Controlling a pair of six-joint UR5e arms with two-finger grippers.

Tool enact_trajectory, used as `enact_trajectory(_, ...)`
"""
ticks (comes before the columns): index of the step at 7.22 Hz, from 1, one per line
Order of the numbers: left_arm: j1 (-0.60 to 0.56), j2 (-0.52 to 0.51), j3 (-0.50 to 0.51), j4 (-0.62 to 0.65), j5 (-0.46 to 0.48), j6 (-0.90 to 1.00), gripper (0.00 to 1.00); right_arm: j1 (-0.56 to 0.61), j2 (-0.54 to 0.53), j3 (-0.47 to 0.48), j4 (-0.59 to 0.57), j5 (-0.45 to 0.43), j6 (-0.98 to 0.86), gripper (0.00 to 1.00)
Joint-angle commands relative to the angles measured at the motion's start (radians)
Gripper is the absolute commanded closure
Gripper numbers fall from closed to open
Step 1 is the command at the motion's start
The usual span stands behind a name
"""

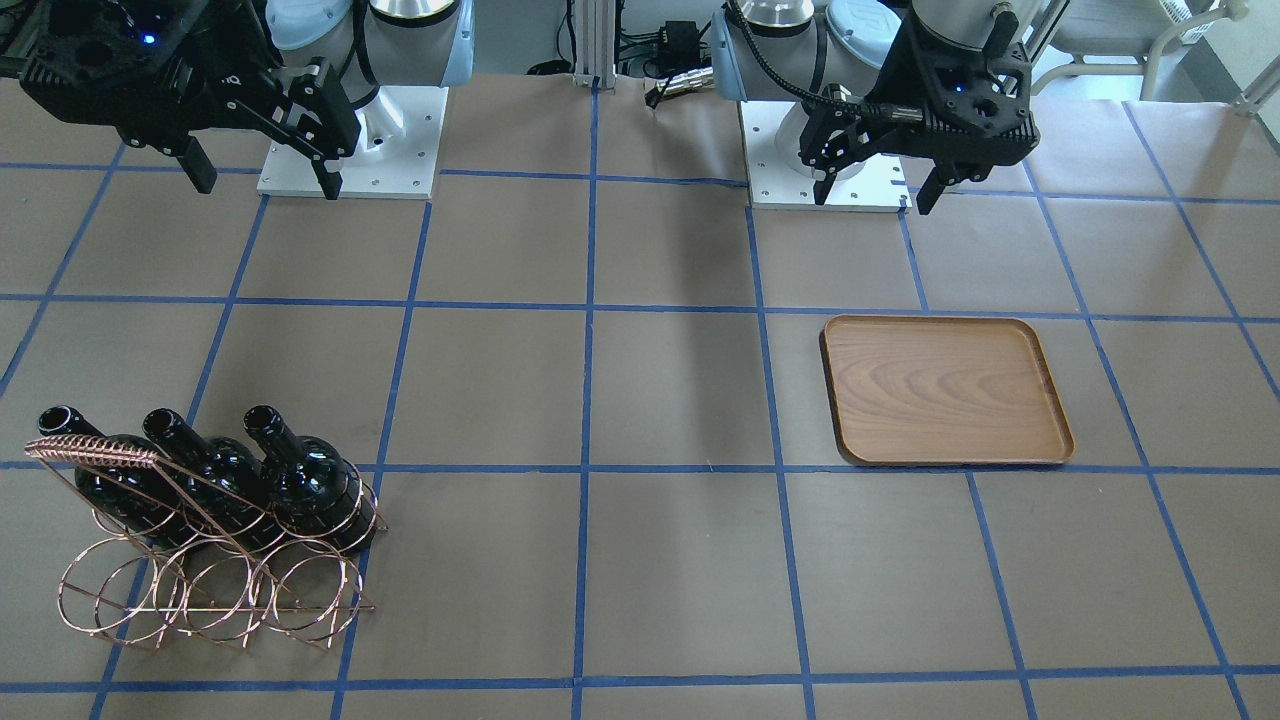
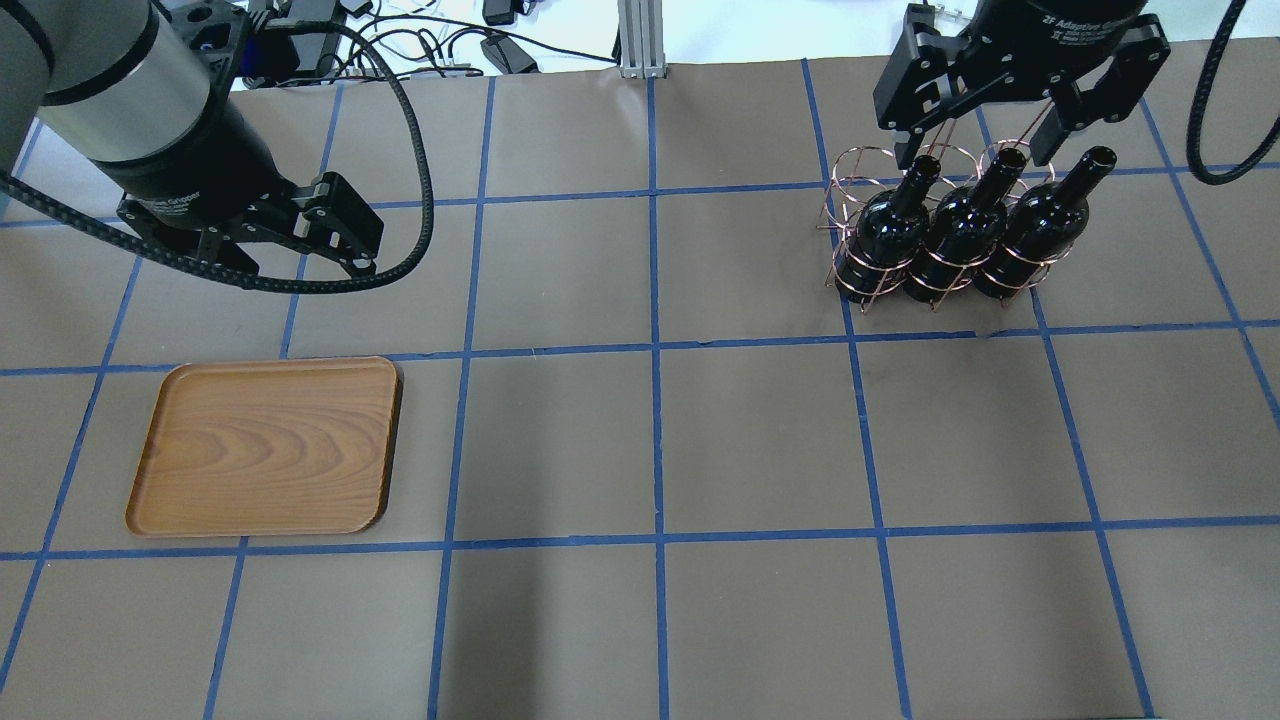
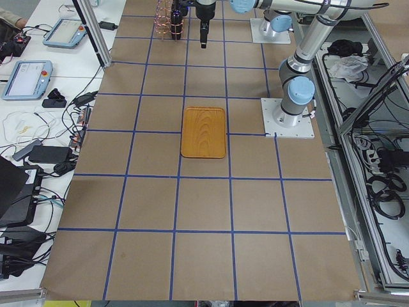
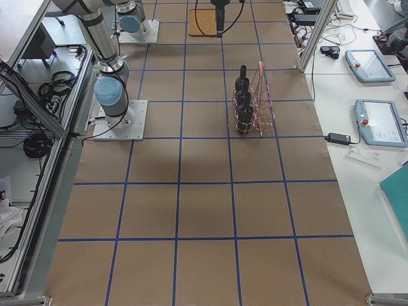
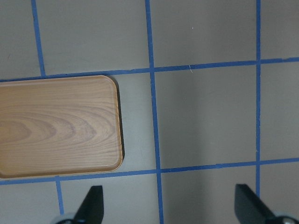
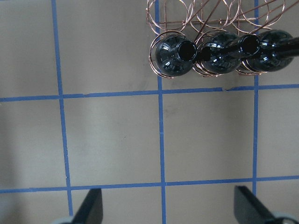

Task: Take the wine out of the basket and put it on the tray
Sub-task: 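Move the right gripper over the copper rack toward the middle bottle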

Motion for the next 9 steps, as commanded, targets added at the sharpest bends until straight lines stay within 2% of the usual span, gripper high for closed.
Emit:
enact_trajectory(1,0.000,0.000,0.000,0.000,0.000,0.000,0.00,0.000,0.001,0.000,0.009,0.007,0.003,0.00)
enact_trajectory(3,0.003,0.000,0.000,0.002,0.000,0.003,0.00,-0.015,0.013,-0.004,0.001,0.004,-0.018,0.00)
enact_trajectory(7,0.003,0.002,0.000,0.000,0.000,0.011,0.00,-0.179,0.170,0.005,-0.103,-0.001,-0.300,0.00)
enact_trajectory(8,0.003,0.000,0.000,-0.001,0.001,0.011,0.00,-0.184,0.202,0.006,-0.106,-0.002,-0.302,0.00)
enact_trajectory(9,0.008,0.003,0.000,-0.001,0.000,0.012,0.00,-0.193,0.242,0.016,-0.120,0.001,-0.319,0.06)
